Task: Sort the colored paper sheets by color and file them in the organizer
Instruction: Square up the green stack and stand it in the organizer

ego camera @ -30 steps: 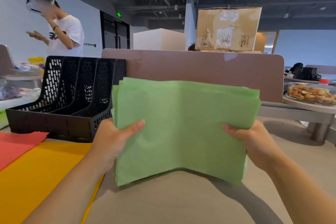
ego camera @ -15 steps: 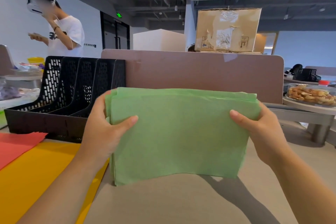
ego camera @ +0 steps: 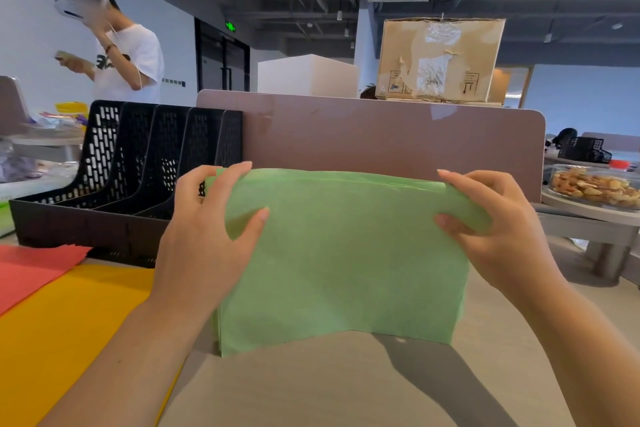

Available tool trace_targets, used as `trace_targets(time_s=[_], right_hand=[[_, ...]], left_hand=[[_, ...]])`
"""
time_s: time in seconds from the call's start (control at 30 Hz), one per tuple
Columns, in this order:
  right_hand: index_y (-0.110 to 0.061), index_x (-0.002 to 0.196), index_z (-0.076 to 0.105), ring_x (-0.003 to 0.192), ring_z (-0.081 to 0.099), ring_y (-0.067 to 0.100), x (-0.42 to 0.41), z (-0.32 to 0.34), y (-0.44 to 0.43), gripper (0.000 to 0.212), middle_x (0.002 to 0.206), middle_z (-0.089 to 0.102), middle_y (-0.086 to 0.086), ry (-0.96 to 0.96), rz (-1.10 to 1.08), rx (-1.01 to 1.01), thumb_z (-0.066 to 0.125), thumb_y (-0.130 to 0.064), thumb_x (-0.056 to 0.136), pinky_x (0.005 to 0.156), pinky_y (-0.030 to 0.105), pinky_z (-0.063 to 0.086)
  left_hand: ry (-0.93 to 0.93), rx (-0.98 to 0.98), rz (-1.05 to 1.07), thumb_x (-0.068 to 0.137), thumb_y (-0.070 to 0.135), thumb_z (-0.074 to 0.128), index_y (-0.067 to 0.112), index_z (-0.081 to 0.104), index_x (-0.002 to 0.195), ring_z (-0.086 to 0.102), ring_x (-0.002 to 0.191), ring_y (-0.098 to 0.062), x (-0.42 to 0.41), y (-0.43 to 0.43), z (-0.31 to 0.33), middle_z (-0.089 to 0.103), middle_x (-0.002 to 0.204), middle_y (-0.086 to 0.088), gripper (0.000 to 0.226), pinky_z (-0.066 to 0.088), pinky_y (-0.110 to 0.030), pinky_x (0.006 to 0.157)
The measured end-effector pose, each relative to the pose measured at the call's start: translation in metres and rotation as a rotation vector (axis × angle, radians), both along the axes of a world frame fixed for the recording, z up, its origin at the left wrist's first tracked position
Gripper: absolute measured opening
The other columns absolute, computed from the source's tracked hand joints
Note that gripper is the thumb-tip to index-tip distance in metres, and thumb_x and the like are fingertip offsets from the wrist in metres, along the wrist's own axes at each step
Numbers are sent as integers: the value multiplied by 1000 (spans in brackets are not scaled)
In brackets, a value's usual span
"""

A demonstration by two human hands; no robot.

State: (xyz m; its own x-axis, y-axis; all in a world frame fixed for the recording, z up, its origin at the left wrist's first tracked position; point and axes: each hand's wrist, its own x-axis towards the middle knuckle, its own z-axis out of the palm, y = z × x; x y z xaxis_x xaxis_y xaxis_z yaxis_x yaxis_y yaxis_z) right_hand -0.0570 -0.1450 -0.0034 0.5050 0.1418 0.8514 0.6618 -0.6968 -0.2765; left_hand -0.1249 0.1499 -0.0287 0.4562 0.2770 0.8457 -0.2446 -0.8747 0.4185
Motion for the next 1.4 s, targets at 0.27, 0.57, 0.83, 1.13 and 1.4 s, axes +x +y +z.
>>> trace_targets(time_s=[0.27,0.57,0.83,1.13,1.4], right_hand=[[-32,112,62,81,69,13,-6,2,-2,45,94,70,-5,258,352,531,74,-6,76,70,29,58],[-2,85,74,68,71,25,15,-51,-3,73,82,74,13,793,552,636,89,-52,34,55,31,56],[-13,97,71,89,71,24,16,-55,-5,72,98,75,4,722,560,600,86,-58,41,76,40,57],[-15,101,69,88,71,16,17,-53,-9,35,106,72,5,712,529,649,76,-33,72,72,31,56],[-8,98,67,75,72,21,11,-35,-9,17,87,75,3,737,534,804,57,-2,85,63,34,57]], left_hand=[[-93,-437,-299,76,22,78,35,48,116,58,91,3,5,5,-2,56,106,19,51,47,-17,77],[141,-790,-556,73,15,76,20,71,85,73,73,-18,19,4,-22,75,76,7,14,59,-30,59],[326,-858,-615,67,31,77,19,71,95,73,82,-19,22,5,-32,76,94,-3,31,57,-41,78],[488,-786,-533,79,41,68,22,71,99,71,83,-13,20,8,-31,75,85,10,28,52,-25,65],[156,-891,-722,78,-7,67,17,70,91,73,72,-16,16,-7,-13,76,84,0,27,59,-30,60]])
